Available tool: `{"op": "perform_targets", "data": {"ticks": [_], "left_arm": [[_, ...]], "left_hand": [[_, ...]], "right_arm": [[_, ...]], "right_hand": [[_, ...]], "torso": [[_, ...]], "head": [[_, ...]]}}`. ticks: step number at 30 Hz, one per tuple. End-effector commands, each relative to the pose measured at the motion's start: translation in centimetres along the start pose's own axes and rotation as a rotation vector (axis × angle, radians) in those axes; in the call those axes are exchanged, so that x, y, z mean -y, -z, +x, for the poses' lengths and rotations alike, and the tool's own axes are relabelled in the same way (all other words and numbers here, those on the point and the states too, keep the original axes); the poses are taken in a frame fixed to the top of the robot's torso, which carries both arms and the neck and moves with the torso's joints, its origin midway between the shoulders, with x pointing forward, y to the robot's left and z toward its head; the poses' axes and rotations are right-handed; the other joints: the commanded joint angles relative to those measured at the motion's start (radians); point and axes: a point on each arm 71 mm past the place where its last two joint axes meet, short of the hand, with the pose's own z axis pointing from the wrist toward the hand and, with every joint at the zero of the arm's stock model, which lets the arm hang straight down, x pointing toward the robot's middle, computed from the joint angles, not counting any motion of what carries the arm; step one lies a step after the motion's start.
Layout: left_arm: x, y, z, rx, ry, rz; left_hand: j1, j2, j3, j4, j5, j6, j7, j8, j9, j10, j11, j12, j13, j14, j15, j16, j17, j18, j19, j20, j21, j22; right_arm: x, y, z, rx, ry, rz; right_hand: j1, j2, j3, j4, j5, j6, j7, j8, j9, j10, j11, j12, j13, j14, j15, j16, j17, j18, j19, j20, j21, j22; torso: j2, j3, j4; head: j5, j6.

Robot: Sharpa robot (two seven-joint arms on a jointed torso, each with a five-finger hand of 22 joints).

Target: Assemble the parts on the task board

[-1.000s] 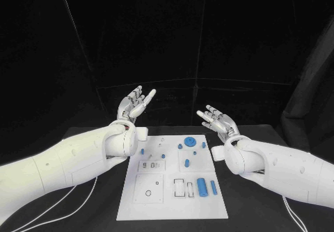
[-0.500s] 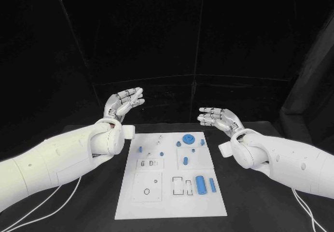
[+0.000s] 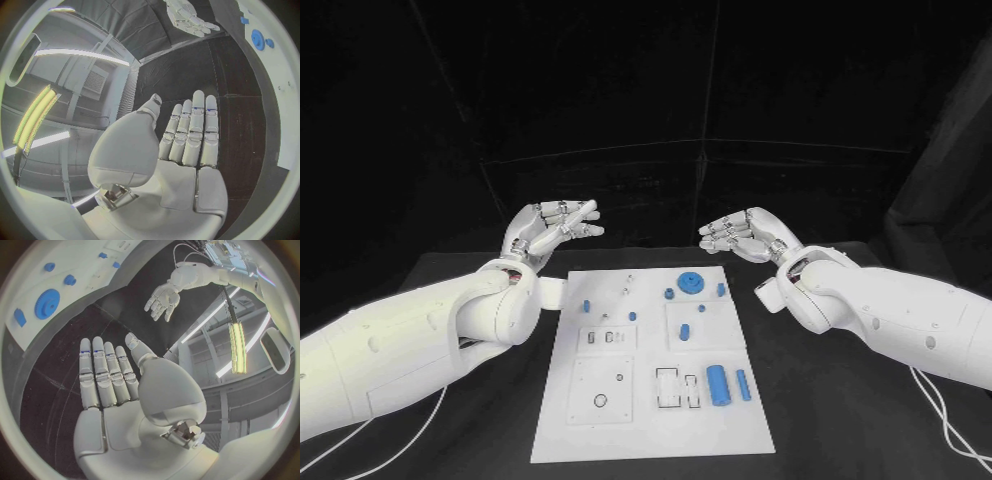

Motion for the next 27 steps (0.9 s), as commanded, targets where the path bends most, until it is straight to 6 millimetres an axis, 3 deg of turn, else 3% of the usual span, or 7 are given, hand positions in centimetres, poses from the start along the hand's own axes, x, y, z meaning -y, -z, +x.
{"op": "perform_targets", "data": {"ticks": [1, 5, 8, 10, 16, 27], "left_arm": [[0.7, 0.7, 0.7, -0.071, -0.003, 0.016], [1.3, 1.5, 1.2, -0.099, 0.012, 0.015], [1.6, 1.9, 1.7, -0.119, 0.024, 0.014], [1.8, 2.1, 2.1, -0.132, 0.032, 0.013], [1.9, 2.4, 2.9, -0.158, 0.049, 0.007], [1.9, 2.5, 3.0, -0.167, 0.053, -0.006]], "left_hand": [[0.01, -0.001, 0.001, -0.006, 0.002, 0.008, 0.002, -0.007, -0.001, 0.008, 0.0, -0.004, -0.002, 0.009, 0.0, 0.003, 0.005, 0.008, 0.008, -0.001, 0.001, -0.002], [0.009, -0.001, -0.001, -0.011, 0.002, 0.008, 0.004, -0.014, -0.004, 0.01, 0.002, -0.013, -0.003, 0.005, 0.002, -0.006, 0.009, 0.007, 0.01, 0.0, -0.006, -0.008], [0.008, -0.001, -0.002, -0.014, 0.002, 0.007, 0.005, -0.019, -0.004, 0.009, 0.003, -0.019, -0.003, 0.003, 0.004, -0.012, 0.012, 0.006, 0.01, 0.001, -0.01, -0.011], [0.007, 0.0, -0.003, -0.016, 0.002, 0.007, 0.007, -0.023, -0.005, 0.008, 0.005, -0.025, -0.004, -0.002, 0.006, -0.019, 0.013, 0.006, 0.008, 0.002, -0.016, -0.015], [0.005, 0.001, -0.004, -0.02, 0.002, 0.007, 0.009, -0.029, -0.005, 0.007, 0.007, -0.032, -0.004, -0.006, 0.008, -0.027, 0.016, 0.006, 0.006, 0.004, -0.022, -0.02], [0.003, 0.001, -0.006, -0.022, 0.002, 0.006, 0.01, -0.034, -0.006, 0.006, 0.009, -0.038, -0.004, -0.012, 0.01, -0.036, 0.017, 0.006, 0.008, 0.006, -0.025, -0.023]], "right_arm": [[-0.9, -0.6, 0.7, -0.152, 0.264, -0.02], [-1.9, -1.4, 1.4, -0.239, 0.471, -0.025], [-2.4, -1.9, 2.1, -0.281, 0.603, -0.024], [-2.7, -2.2, 2.6, -0.3, 0.681, -0.022], [-3.4, -2.9, 3.9, -0.32, 0.85, -0.025], [-4.1, -3.4, 5.1, -0.327, 0.93, -0.033]], "right_hand": [[0.039, -0.028, 0.031, -0.011, 0.005, 0.091, -0.028, -0.007, 0.003, 0.124, -0.043, -0.015, 0.003, 0.223, -0.072, 0.055, 0.038, 0.013, 0.184, -0.08, 0.112, 0.042], [0.037, -0.05, 0.03, -0.008, -0.002, 0.116, -0.045, -0.01, 0.002, 0.167, -0.069, -0.021, 0.004, 0.375, -0.112, 0.137, 0.092, 0.012, 0.3, -0.128, 0.214, 0.092], [0.023, -0.062, 0.036, -0.006, -0.008, 0.123, -0.051, -0.023, 0.0, 0.178, -0.08, -0.038, 0.004, 0.387, -0.124, 0.241, 0.158, 0.009, 0.334, -0.147, 0.278, 0.127], [0.014, -0.071, 0.04, -0.007, -0.011, 0.122, -0.054, -0.031, 0.0, 0.165, -0.08, -0.043, 0.003, 0.394, -0.121, 0.314, 0.201, 0.01, 0.345, -0.153, 0.31, 0.146], [-0.009, -0.091, 0.058, -0.004, -0.005, 0.087, -0.057, -0.039, -0.001, 0.095, -0.07, -0.042, 0.002, 0.387, -0.118, 0.48, 0.307, 0.007, 0.35, -0.153, 0.401, 0.201], [-0.022, -0.102, 0.065, 0.005, -0.015, 0.061, -0.059, -0.037, 0.0, 0.049, -0.067, -0.032, 0.004, 0.377, -0.115, 0.757, 0.58, 0.009, 0.323, -0.145, 0.517, 0.275]], "torso": [[0.042, -0.0072, 0.0091], [0.062, -0.0126, 0.0165], [0.079, -0.0155, 0.0228], [0.088, -0.0173, 0.0273], [0.108, -0.0208, 0.0345], [0.122, -0.0224, 0.0398]], "head": [[-0.004, 0.011], [-0.01, 0.016], [-0.014, 0.023], [-0.018, 0.027], [-0.024, 0.034], [-0.026, 0.034]]}}
